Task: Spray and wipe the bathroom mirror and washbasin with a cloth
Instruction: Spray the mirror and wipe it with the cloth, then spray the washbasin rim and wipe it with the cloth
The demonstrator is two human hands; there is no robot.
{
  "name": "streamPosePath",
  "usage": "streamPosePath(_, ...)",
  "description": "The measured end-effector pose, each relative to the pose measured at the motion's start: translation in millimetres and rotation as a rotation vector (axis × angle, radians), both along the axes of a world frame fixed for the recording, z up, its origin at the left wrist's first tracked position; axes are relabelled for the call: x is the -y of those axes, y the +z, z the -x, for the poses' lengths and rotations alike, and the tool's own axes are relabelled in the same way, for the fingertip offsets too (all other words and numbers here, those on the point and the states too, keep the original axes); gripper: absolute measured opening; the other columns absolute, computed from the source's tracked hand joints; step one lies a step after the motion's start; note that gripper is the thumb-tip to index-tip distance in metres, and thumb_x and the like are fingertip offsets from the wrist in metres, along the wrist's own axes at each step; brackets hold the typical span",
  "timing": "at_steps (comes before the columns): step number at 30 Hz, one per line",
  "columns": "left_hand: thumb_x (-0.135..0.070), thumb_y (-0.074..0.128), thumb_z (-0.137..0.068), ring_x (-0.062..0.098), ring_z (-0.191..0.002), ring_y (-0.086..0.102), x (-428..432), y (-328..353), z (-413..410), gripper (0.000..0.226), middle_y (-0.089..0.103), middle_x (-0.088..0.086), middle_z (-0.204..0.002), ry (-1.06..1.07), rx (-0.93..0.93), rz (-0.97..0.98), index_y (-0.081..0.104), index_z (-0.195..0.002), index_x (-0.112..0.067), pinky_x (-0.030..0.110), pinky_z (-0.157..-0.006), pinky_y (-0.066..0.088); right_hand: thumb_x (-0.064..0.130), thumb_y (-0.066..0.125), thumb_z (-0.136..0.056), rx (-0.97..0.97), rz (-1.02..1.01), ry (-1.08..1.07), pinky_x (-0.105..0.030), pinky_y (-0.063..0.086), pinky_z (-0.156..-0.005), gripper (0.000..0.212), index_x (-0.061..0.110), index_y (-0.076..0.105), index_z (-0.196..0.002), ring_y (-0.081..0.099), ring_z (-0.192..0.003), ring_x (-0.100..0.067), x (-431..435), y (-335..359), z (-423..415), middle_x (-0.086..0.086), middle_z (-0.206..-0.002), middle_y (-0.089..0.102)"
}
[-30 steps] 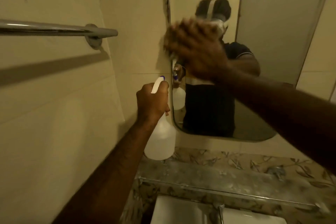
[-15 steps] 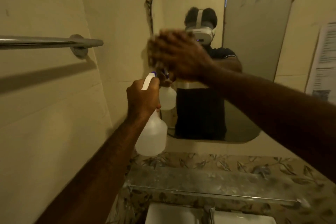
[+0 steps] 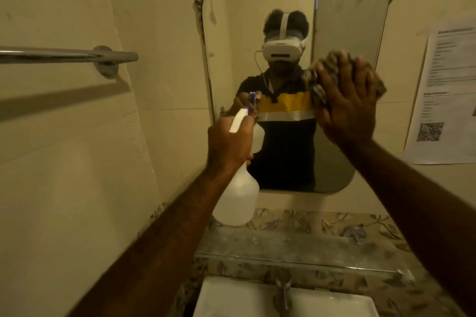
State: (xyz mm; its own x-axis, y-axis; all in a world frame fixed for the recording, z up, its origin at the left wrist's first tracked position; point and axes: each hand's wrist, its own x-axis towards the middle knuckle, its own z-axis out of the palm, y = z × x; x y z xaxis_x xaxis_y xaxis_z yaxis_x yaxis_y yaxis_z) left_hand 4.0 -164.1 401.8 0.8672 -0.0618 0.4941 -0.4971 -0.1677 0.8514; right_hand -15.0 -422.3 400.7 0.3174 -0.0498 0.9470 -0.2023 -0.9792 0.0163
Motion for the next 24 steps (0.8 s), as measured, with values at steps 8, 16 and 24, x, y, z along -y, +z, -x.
streamPosePath(8,-0.031,0.051,-0.097,0.014,-0.047,0.057,20.5,-66.6,32.2,0.028,0.059,0.002,-0.059,-0.058,-0.146,-0.068,0.065,-0.083,-0.011,0.019,-0.038,0.043,0.012,0.052,-0.099,-0.359,0.329,0.197,-0.057,0.014,-0.125,0.062,0.034,0.038,-0.155,0.013,-0.157,-0.032,3.4,-156.5,11.6,-0.002,-0.167,0.026)
streamPosePath(16,-0.026,0.053,-0.093,0.018,-0.045,0.06,-8.9,-139.8,45.2,0.03,0.065,0.007,-0.063,0.057,-0.257,-0.138,0.067,-0.075,-0.007,0.021,-0.039,0.044,0.021,0.045,-0.103,-0.641,-0.006,0.391,-0.056,0.022,-0.123,0.05,0.035,0.047,-0.151,0.012,-0.156,-0.03,-32.4,-210.9,30.9,0.0,-0.167,0.023)
streamPosePath(24,-0.022,0.056,-0.088,0.02,-0.035,0.055,-52.3,-211.8,68.3,0.029,0.054,0.007,-0.047,0.116,-0.355,-0.122,0.062,-0.065,-0.005,0.023,-0.038,0.044,0.01,0.059,-0.1,-0.31,-1.058,0.792,-0.049,0.046,-0.111,0.04,0.018,0.062,-0.139,0.058,-0.133,-0.023,-106.8,-254.2,54.9,-0.007,-0.141,0.063)
